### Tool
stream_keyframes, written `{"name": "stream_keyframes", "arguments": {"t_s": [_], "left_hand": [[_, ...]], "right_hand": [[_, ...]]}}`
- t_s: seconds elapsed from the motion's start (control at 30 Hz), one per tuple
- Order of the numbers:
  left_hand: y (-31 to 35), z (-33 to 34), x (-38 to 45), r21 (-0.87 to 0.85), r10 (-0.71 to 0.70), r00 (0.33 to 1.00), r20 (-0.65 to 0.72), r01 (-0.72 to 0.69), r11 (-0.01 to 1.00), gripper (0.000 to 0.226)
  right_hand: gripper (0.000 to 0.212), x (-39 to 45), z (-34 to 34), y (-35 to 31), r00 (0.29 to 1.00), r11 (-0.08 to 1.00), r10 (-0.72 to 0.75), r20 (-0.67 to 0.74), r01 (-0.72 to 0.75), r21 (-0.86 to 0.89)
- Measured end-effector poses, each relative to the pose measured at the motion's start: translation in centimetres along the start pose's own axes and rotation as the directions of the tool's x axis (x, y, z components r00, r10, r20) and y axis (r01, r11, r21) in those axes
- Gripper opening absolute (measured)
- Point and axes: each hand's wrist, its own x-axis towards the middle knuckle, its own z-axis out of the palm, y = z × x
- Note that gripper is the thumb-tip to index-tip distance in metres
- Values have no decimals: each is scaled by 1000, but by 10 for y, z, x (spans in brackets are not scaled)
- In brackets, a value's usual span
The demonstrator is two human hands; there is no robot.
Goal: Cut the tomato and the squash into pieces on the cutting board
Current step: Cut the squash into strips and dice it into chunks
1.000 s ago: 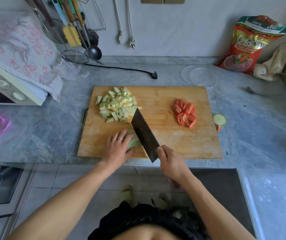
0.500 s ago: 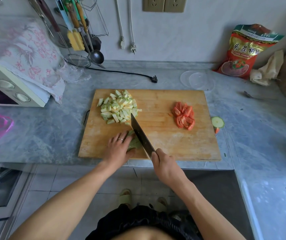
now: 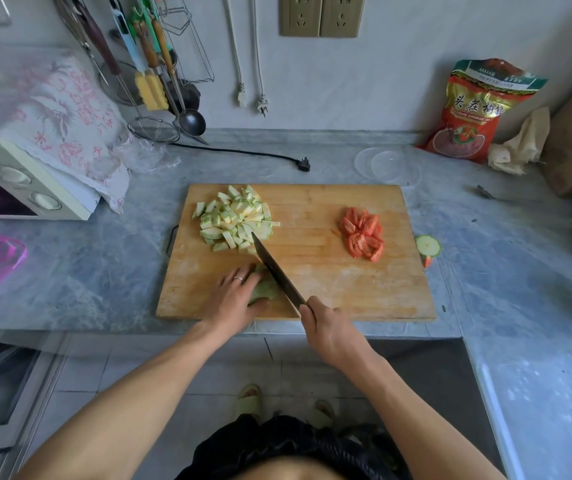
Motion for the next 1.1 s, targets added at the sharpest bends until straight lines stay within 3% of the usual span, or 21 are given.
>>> {"name": "stream_keyframes", "arguments": {"t_s": [0.23, 0.43, 0.7, 1.1], "left_hand": [[1, 0, -3, -54, -1, 1000, 13, 1, 999, 56], [-4, 0, 1, -80, -1, 1000, 18, 2, 997, 61], [8, 6, 11, -131, -50, 995, -84, 39, 991, 57], [10, 4, 20, -91, -136, 989, 48, 140, 986, 70]], "right_hand": [[33, 11, -7, 10, 996, 985, 85, -10, -82, 153], [36, 22, -12, 3, 997, 985, 65, -28, -60, 160], [34, 3, -11, -8, 995, 994, -20, -97, 31, 105], [35, 3, -19, -10, 994, 990, -34, -109, 48, 129]]}}
